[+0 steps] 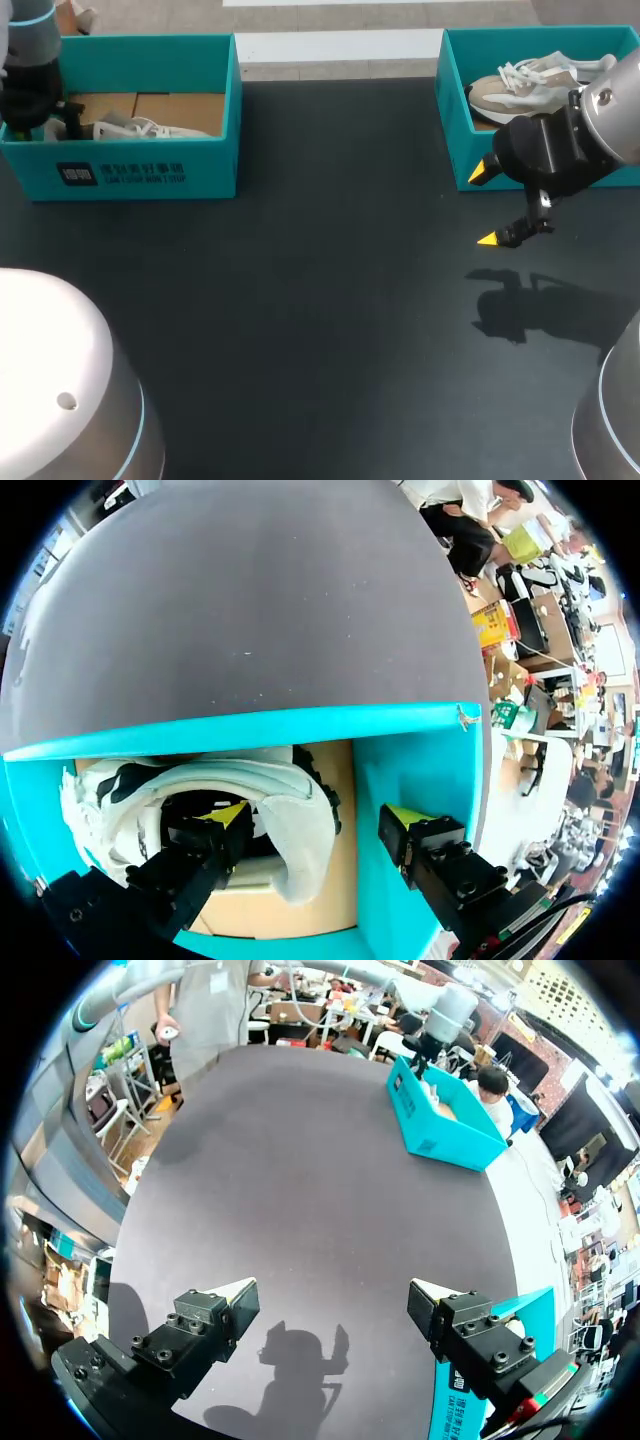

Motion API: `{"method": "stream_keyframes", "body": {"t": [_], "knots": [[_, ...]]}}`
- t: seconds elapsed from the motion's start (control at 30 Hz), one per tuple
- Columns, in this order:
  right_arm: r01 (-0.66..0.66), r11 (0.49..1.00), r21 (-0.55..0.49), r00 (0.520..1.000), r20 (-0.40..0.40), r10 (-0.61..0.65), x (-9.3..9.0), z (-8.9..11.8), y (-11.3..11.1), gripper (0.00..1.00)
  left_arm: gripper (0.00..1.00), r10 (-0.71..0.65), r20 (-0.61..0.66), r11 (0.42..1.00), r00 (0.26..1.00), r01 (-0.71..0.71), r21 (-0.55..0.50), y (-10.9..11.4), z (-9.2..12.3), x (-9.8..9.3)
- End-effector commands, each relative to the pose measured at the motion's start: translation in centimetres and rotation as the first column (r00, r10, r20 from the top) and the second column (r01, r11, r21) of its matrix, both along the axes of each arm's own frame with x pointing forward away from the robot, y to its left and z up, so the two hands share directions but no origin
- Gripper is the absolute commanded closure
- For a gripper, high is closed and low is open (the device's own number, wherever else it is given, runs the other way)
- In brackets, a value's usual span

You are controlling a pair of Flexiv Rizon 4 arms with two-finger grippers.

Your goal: Take the shoe out of the shoebox, open the shoe tongue, remove and reinsert the insole, then place the shoe into the shoebox

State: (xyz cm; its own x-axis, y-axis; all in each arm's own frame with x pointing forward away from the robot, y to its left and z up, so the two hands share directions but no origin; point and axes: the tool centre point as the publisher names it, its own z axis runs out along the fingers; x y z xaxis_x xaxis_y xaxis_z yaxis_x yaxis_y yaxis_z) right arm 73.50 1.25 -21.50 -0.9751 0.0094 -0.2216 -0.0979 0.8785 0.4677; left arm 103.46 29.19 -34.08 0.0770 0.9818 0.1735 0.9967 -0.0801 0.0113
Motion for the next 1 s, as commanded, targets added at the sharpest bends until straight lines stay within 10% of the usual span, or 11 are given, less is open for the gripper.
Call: {"method": "stream_keyframes", "body": {"t": [0.03,0.43,0.67,0.87,1.0], "knots": [[0.001,1.0,-0.003,1.0,0.0,-0.001,0.0,-0.1,0.1,0.0,0.21,0.0,0.012,1.0,1.0,0.001,-0.025,0.1,2.1,-0.7],[0.001,1.0,-0.003,1.0,0.0,-0.001,0.0,-0.1,0.1,0.0,0.23,0.024,0.032,0.995,0.999,-0.021,-0.102,-1.4,8.8,-2.4],[0.001,1.0,-0.003,1.0,0.0,-0.001,0.0,-0.1,0.1,0.0,0.0,0.124,-0.051,0.975,0.991,-0.131,-0.181,-2.7,11.9,-5.1],[0.001,1.0,-0.003,1.0,0.0,-0.001,0.0,-0.1,0.1,0.0,0.0,0.131,-0.099,0.969,0.986,-0.149,-0.197,-3.0,12.8,-5.8],[0.119,0.992,0.045,0.992,-0.056,-0.116,3.2,0.7,-0.7,0.0,0.0,0.131,-0.099,0.969,0.986,-0.149,-0.197,-3.0,12.8,-5.8]]}}
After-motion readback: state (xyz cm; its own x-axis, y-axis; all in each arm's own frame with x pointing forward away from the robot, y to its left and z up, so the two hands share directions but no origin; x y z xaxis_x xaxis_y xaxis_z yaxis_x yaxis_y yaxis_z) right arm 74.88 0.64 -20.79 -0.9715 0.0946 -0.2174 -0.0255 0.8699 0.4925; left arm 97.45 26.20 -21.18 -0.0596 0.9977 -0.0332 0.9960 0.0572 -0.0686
